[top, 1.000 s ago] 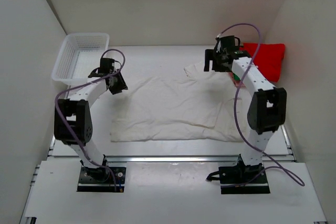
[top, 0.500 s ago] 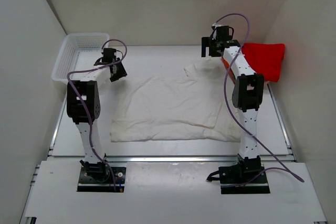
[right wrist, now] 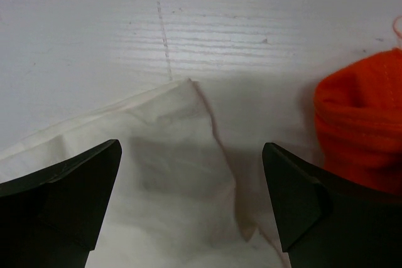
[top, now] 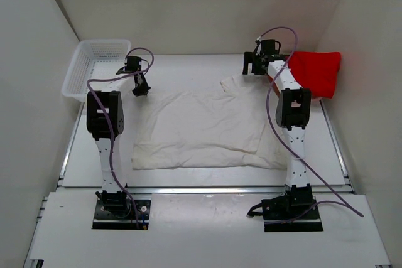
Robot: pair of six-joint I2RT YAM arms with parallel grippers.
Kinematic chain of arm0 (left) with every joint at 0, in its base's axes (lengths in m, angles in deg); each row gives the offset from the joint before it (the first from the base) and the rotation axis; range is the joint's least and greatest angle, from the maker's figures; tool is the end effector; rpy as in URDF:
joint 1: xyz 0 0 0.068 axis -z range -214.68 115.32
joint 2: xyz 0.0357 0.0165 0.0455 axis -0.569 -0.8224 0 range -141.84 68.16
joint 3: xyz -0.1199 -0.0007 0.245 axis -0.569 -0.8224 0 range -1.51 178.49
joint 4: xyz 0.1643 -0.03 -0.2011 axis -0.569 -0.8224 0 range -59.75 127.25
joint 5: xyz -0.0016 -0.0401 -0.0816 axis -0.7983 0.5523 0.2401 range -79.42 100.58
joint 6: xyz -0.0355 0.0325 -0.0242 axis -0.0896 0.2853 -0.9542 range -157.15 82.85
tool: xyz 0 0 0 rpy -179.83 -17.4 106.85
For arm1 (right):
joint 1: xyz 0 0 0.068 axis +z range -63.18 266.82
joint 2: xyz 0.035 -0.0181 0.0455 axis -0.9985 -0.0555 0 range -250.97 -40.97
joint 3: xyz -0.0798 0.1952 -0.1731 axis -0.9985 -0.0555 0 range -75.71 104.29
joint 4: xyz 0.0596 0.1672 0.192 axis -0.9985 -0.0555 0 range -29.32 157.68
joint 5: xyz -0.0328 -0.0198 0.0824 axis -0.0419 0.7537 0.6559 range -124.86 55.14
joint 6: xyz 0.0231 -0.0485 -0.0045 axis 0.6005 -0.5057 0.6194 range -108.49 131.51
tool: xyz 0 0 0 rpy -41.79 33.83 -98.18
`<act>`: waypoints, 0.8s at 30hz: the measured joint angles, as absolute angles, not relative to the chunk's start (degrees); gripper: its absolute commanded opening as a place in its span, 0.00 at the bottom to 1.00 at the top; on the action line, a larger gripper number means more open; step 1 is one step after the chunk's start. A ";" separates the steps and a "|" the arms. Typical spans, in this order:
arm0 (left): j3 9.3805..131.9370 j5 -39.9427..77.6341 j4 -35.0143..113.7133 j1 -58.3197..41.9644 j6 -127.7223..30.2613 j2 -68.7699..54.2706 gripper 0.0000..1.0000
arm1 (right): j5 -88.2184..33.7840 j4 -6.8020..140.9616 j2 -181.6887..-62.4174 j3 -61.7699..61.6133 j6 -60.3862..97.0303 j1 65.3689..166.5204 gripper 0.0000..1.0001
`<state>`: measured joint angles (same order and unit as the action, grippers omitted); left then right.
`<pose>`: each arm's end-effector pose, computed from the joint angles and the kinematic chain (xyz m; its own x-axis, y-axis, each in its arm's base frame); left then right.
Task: Fold and stack the t-shirts
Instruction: Grap the side of the flattened tshirt furthest away from the robot with both arms
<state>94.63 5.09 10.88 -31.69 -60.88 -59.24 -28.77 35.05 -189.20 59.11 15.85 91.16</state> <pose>0.4789 -0.0216 0.1550 -0.7724 -0.3608 -0.5227 -0.3388 0.9302 -0.1414 0.5707 0.0472 0.1753 -0.7268 0.0204 -0.6865 -0.0939 0.9872 0.1288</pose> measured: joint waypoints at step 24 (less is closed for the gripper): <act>94.63 7.97 10.44 -31.89 -57.97 -59.24 0.00 | -8.53 38.90 -194.97 63.70 22.08 87.77 0.00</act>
